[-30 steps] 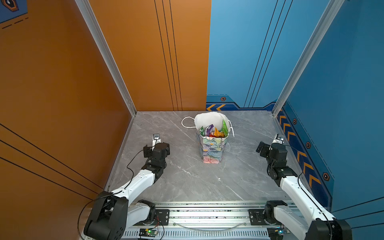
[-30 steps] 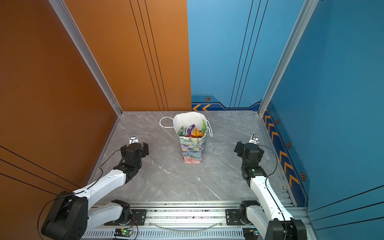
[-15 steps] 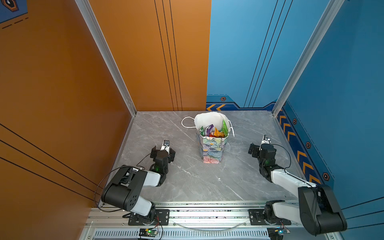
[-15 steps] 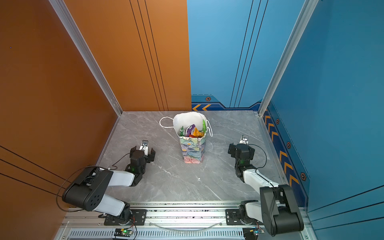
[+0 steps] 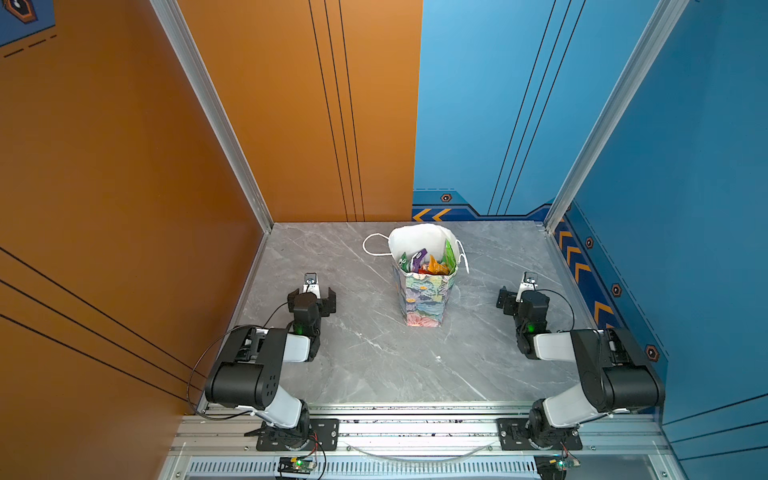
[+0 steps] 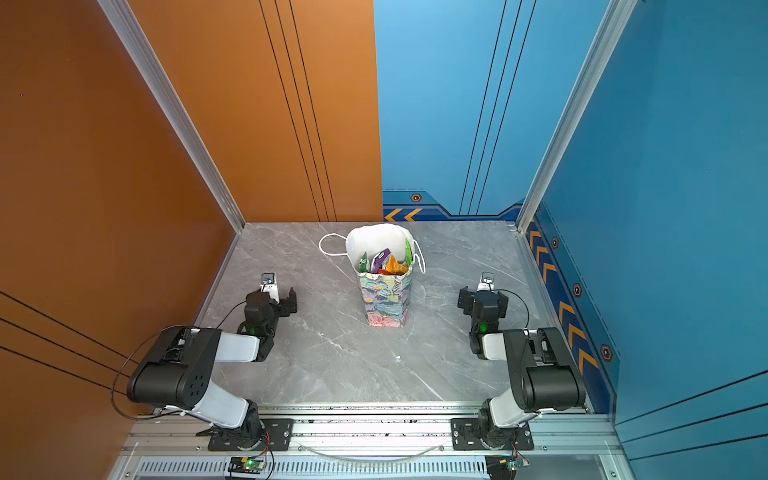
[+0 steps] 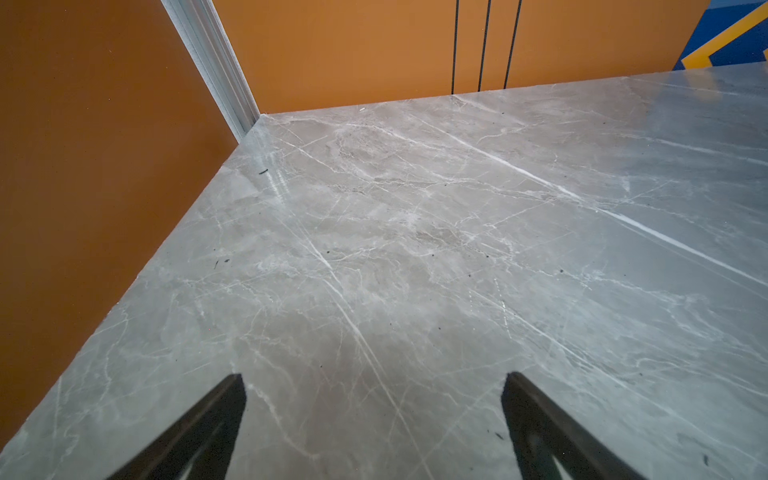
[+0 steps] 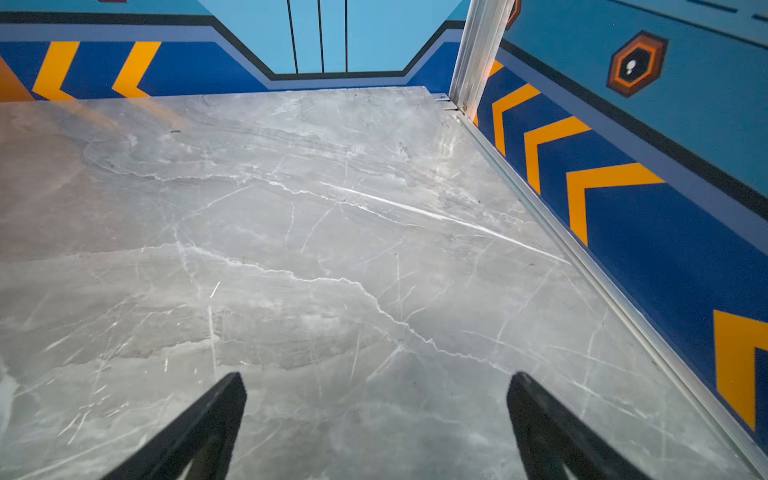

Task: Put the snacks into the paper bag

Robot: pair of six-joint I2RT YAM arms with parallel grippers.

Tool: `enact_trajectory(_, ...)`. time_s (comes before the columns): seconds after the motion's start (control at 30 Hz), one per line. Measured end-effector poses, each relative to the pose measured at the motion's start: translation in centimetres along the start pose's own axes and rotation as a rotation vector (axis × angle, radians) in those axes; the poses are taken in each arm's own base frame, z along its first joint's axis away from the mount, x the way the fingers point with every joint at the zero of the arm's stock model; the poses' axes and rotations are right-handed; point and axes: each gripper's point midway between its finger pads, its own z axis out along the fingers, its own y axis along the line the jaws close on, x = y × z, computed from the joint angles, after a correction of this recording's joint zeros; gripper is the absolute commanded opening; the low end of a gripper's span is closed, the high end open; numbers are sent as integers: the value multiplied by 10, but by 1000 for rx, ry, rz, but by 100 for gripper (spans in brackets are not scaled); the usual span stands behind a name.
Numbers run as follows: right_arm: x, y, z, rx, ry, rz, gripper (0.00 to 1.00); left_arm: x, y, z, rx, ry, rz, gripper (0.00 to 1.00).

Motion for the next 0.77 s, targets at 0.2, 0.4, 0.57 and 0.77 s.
enact_trajectory(0.2,-5,1,-1,8,-23,10,100,-1,0,1,8,-1,-10,98)
enact_trajectory(0.4,-5,1,-1,8,-23,15,100,-1,-1,1,9,-1,-12,98)
enact_trajectory(0.57,-5,1,-1,8,-23,14,100,-1,-1,1,9,-1,-12,97)
enact_trajectory(0.77,-5,1,-1,7,-23,14,100,-1,-1,1,9,-1,-12,98)
